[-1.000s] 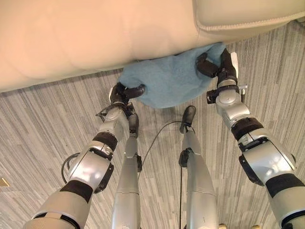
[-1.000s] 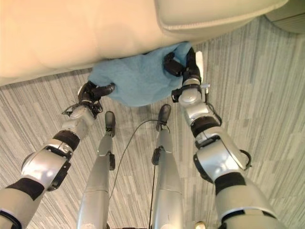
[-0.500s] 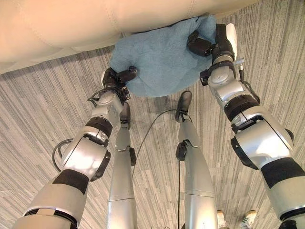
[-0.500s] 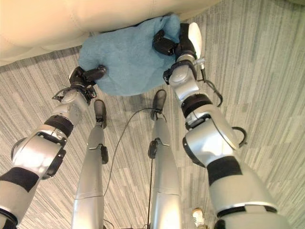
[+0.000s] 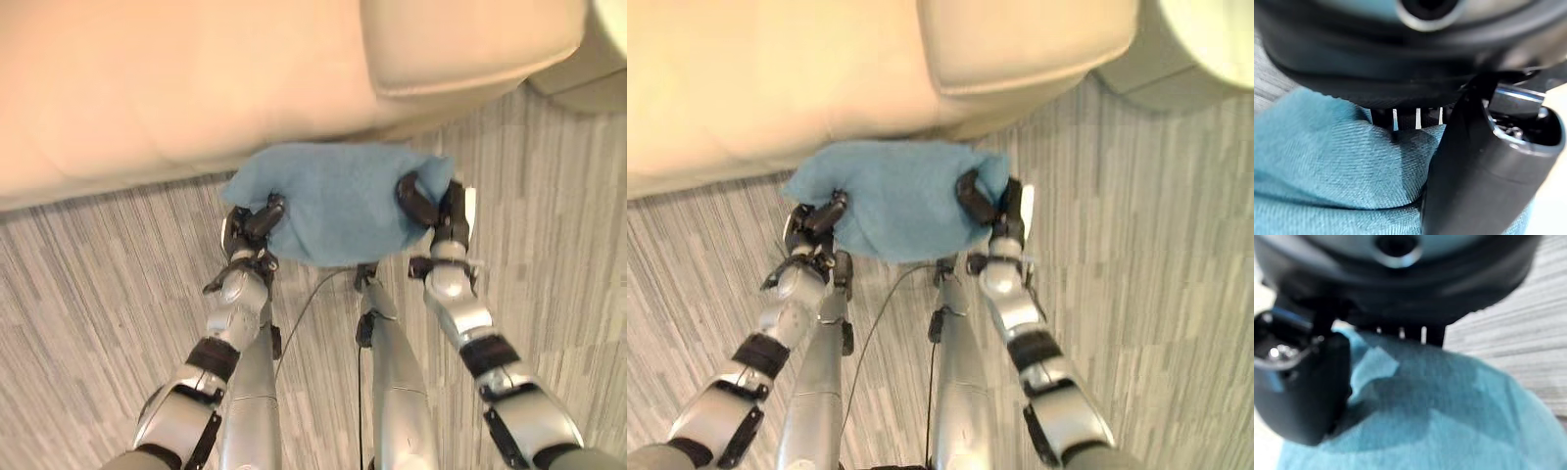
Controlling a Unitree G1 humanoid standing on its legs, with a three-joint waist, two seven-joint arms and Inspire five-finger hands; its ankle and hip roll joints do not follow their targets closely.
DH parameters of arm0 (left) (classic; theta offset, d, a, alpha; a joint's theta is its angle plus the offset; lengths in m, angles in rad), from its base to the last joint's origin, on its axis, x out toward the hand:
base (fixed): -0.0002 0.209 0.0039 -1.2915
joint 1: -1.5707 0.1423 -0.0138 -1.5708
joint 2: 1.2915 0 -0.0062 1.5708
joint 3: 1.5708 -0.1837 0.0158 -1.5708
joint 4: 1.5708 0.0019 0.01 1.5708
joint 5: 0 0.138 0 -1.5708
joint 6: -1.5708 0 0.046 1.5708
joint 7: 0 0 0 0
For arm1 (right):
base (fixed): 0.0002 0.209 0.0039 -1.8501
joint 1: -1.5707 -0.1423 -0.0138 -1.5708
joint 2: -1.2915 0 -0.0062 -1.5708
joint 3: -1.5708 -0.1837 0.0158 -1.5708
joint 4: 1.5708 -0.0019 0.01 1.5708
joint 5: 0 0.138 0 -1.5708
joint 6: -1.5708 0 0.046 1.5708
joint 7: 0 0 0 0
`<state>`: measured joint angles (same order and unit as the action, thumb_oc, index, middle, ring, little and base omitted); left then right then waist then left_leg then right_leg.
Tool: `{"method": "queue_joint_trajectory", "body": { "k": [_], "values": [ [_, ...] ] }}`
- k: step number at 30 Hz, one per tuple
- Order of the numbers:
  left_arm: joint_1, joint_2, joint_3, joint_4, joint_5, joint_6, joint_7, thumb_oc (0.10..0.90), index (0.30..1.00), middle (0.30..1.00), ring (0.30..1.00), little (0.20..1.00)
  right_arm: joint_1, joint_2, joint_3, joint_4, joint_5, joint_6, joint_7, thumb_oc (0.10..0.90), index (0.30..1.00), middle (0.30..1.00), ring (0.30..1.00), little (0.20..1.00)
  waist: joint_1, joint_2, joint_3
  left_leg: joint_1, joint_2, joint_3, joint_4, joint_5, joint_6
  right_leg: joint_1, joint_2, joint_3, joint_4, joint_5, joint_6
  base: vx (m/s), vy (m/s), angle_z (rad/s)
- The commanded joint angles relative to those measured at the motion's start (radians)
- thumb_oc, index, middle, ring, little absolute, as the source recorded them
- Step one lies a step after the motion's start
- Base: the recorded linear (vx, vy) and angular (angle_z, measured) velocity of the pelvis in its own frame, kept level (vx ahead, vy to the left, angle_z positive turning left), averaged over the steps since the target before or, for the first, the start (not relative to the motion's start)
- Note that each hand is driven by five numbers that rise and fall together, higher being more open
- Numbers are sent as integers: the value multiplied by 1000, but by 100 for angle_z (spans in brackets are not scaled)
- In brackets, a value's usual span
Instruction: Pick up all the scattered cushions and arrange them neatly on the sofa.
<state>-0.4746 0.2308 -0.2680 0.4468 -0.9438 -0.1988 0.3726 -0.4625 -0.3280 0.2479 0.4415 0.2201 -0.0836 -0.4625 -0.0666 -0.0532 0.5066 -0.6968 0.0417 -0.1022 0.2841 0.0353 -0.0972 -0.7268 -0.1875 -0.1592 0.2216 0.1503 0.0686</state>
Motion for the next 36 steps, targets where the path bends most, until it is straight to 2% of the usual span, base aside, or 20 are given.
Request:
{"method": "queue_joint_trajectory", "body": {
  "k": [1,4,6,7,8,9,10,11,15,18,19,20,22,24,25,26,27,30,35,36],
  "values": [
    [60,-120,-50,-232,4,-75,-197,400,300,300,300,300,145,60,36,-158,-58,-88,126,400,300,300,300,300,33,19,-172,134,-15,16,-48,-69,31,173,-31,-12,36,-113,95,214,200,2],
    [154,-93,-58,-278,17,-64,-208,400,300,300,300,300,219,66,32,-182,-50,-88,152,400,300,300,300,300,40,37,-177,262,-36,14,-73,-81,48,238,-61,-8,121,-86,109,168,193,12],
    [236,-63,-57,-304,11,-57,-214,400,300,300,300,300,269,63,27,-207,-45,-88,162,400,300,300,300,300,50,71,-189,356,-48,-2,-105,-76,68,278,-63,17,238,-69,111,202,177,18],
    [303,-48,-45,-346,-6,-69,-206,400,300,300,300,300,312,70,10,-257,-23,-98,170,400,300,300,300,300,44,91,-211,430,-58,-42,-138,-73,75,325,5,69,251,-118,88,212,135,30],
    [304,-48,-45,-347,-6,-69,-206,400,300,300,300,300,313,70,10,-257,-23,-97,170,400,300,300,300,300,44,93,-213,430,-56,-43,-141,-70,75,326,7,67,246,-114,88,278,80,49],
    [375,-39,-39,-386,-54,-83,-204,400,300,300,300,300,335,68,15,-286,11,-111,185,400,300,300,300,300,45,94,-240,470,-68,-69,-160,-67,80,349,100,91,189,-179,74,141,11,48],
    [375,-39,-39,-386,-54,-83,-204,400,300,300,300,300,335,68,15,-286,11,-111,185,400,300,300,300,300,45,95,-240,470,-68,-70,-160,-67,80,349,101,91,188,-179,74,340,-80,40],
    [447,-13,-13,-422,-45,-62,-202,400,300,300,300,300,355,46,33,-302,8,-117,198,400,300,300,300,300,46,79,-278,512,-104,-107,-173,-69,82,402,166,120,48,-185,67,196,-90,14],
    [513,-14,35,-444,-28,-40,-217,400,300,300,300,300,375,28,48,-342,7,-115,229,400,300,300,300,300,71,63,-321,558,-142,-158,-182,-73,78,483,202,182,-30,-181,51,197,-70,81],
    [560,-24,54,-435,-24,-15,-233,400,300,300,300,300,390,15,61,-355,-11,-107,257,400,300,300,300,300,97,60,-370,578,-154,-175,-159,-88,68,573,188,150,-99,-189,30,193,-48,79],
    [554,-43,45,-410,-16,2,-237,400,300,300,300,300,396,9,59,-365,-21,-100,256,400,300,300,300,300,91,63,-370,533,-127,-65,-81,-77,40,620,142,80,-121,-202,30,128,61,120],
    [543,-38,42,-400,-19,0,-234,400,300,300,300,300,386,7,68,-370,-19,-87,249,400,300,300,300,300,74,54,-371,517,-20,155,-49,-109,60,643,101,23,-124,-208,34,53,78,142],
    [548,-29,36,-412,-14,1,-232,400,300,300,300,300,385,8,76,-380,-17,-87,250,400,300,300,300,300,78,57,-377,527,7,183,-58,-118,63,657,102,7,-128,-215,35,100,68,154],
    [546,-16,38,-410,2,13,-224,400,300,300,300,300,377,7,81,-384,-21,-83,257,400,300,300,300,300,82,55,-397,523,26,151,-109,-84,44,675,97,-8,-135,-225,41,202,138,57],
    [535,-5,47,-409,36,21,-218,400,300,300,300,300,367,5,84,-382,-18,-81,265,400,300,300,300,300,101,47,-398,475,65,106,-150,-15,13,690,85,-8,-139,-235,49,123,149,46],
    [535,-5,47,-409,37,21,-217,400,300,300,300,300,367,6,84,-381,-17,-81,266,400,300,300,300,300,98,46,-397,477,63,104,-153,-14,13,692,84,-10,-137,-237,49,266,297,42],
    [528,-6,53,-397,59,24,-213,400,300,300,300,300,365,3,81,-379,-21,-78,265,400,300,300,300,300,114,42,-393,429,107,76,-193,32,-2,716,73,-5,-135,-255,53,151,141,31],
    [505,-5,58,-387,99,11,-203,400,300,300,300,300,360,-4,66,-384,-28,-75,271,400,300,300,300,300,127,45,-396,395,141,75,-204,64,-19,766,57,5,-135,-281,68,285,295,13],
    [472,9,41,-384,127,17,-228,400,300,300,300,300,376,3,46,-390,-29,-78,303,400,300,300,300,300,127,32,-417,410,105,91,-155,34,-12,776,6,30,-83,-277,99,262,290,-40],
    [441,27,28,-369,151,20,-238,400,300,300,300,300,366,8,54,-380,-22,-77,336,400,300,300,300,300,123,26,-415,430,85,122,-128,-3,16,741,-30,47,24,-230,116,192,301,3]
  ]
}}
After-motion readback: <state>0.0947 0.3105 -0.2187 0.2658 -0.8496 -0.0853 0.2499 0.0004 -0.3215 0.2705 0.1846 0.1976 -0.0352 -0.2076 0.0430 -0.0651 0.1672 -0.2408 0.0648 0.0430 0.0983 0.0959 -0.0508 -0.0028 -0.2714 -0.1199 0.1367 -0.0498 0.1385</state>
